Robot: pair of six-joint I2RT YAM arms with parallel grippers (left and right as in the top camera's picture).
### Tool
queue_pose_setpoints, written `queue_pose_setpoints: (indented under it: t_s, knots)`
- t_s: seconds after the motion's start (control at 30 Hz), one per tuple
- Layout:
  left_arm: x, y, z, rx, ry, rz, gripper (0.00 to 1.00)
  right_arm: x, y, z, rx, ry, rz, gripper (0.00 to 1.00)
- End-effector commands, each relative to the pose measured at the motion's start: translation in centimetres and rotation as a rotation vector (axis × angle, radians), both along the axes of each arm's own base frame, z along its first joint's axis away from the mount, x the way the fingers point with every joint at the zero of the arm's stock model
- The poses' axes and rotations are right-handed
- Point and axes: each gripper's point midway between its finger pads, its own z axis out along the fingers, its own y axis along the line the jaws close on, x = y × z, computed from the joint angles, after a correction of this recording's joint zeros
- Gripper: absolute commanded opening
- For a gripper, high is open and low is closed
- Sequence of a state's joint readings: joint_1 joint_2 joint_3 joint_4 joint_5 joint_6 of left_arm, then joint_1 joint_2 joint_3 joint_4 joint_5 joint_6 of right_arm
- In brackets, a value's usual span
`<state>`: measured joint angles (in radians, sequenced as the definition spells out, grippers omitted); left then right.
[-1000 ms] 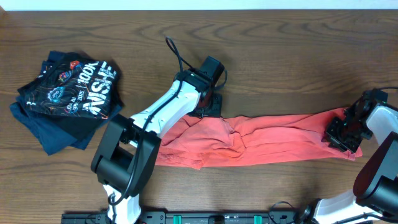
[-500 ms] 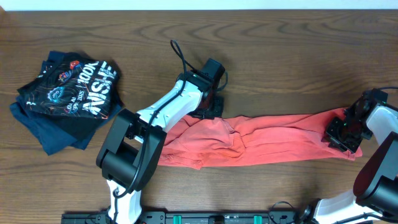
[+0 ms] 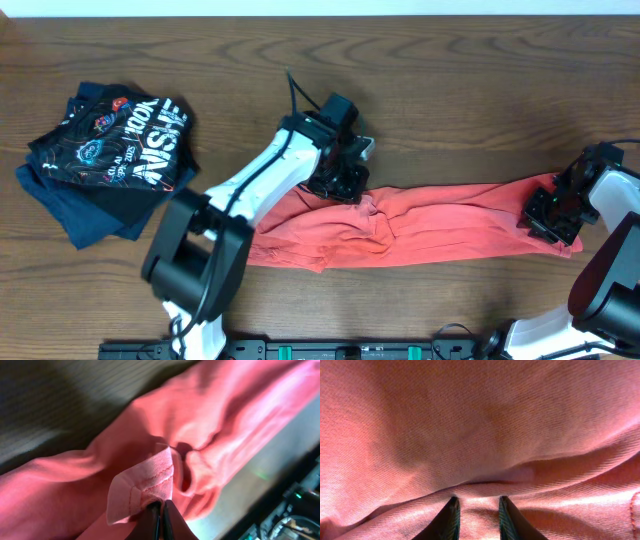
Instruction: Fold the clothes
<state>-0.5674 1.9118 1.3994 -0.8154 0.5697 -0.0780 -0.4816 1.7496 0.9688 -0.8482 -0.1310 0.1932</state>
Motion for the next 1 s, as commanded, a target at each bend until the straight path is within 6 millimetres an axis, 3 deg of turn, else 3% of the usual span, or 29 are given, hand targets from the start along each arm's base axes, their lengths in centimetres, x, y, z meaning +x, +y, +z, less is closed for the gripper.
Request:
queue_pose_setpoints:
  t_s: [0.0,0.27,0.4,0.53,0.77,0.97]
  knots:
    - [-0.5,-0.3,2.4,-0.058,-0.046,-0.054,0.06,0.1,0.5,0.1,-0.002,-0.003,0.018,0.25]
    - [-2.5,0.4,3.3,-0.059,0.000,-0.108,0.06,0.1,0.5,0.1,-0.002,-0.003,0.019,0.25]
    - [-5.0,-0.2,4.5,-0.175,0.042,-0.251,0.13,0.1,0.5,0.1,-0.002,-0.003,0.018,0.25]
    - [-6.0,0.5,4.5,-0.173,0.044,-0.331,0.15,0.1,0.5,0.1,-0.002,-0.003,0.019,0.25]
    - [-3.7,3.1,2.2,0.053,-0.035,-0.258,0.15,0.0,0.5,0.1,-0.001,-0.002,0.018,0.25]
    - [-4.6,1.4,3.3,-0.061,0.019,-0.245,0.14,0.1,0.5,0.1,-0.001,-0.002,0.018,0.25]
